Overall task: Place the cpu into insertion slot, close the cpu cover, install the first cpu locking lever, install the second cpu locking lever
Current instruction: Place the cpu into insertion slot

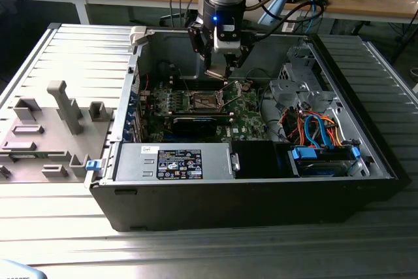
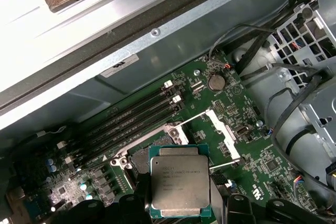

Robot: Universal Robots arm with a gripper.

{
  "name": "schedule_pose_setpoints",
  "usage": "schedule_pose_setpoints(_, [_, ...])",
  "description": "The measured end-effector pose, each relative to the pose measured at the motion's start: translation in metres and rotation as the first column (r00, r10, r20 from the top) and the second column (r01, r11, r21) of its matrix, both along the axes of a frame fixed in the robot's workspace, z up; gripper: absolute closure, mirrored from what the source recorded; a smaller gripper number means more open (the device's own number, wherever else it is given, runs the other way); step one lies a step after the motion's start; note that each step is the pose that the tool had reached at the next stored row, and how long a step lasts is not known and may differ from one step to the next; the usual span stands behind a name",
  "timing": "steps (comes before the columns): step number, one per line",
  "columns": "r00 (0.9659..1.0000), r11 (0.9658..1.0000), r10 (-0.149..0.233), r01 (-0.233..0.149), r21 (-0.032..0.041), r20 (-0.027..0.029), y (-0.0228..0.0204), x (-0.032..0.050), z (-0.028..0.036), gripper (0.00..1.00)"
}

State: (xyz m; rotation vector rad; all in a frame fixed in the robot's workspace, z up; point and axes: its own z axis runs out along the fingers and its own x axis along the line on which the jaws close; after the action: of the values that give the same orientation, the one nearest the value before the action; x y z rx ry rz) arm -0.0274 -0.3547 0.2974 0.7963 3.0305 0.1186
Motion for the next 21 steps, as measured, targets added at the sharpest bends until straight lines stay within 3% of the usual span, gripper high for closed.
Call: schedule_pose_setpoints(21, [0.9998,0.9998,-0.022,0.022,-0.0001,0.0000,0.0000,0.0000,-0.0002,0.45])
